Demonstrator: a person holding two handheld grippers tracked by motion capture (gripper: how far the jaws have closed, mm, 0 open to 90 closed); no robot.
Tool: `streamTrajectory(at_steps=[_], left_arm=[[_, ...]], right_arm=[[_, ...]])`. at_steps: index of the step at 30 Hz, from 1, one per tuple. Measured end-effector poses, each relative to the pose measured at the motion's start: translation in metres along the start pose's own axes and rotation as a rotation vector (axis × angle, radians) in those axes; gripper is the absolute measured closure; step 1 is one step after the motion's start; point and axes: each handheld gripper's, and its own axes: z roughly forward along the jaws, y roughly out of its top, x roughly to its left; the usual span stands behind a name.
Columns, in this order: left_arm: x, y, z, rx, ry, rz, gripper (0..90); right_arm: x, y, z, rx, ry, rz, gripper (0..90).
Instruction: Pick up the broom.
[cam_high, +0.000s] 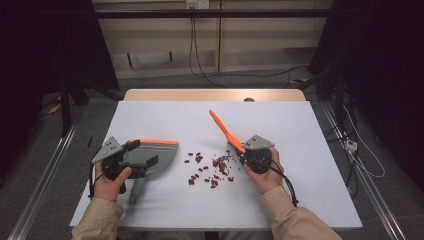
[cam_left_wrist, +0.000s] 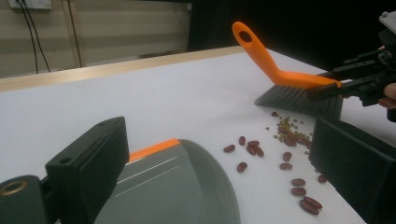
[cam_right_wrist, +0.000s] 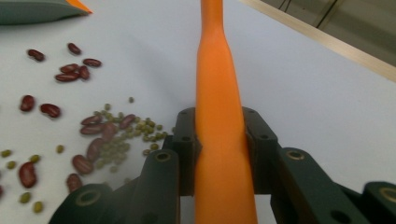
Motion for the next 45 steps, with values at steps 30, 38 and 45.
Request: streamTrajectory(at_steps=[30,38,45], left_arm=[[-0.004,0.000,0.002,0.001,-0.012,0.013,5.1],[-0.004,0.000,0.002,0.003,-0.012,0.014,5.1],[-0.004,0.000,0.002,0.010,-0.017,0.023,5.2]], right_arm=[[0.040,0.007,0.000,-0.044,0.034,0.058,70.8],[0.047,0.010,0.002,-0.052,0.049,0.043,70.8],[0.052,0.011,0.003,-0.056,0.057,0.043,70.8]])
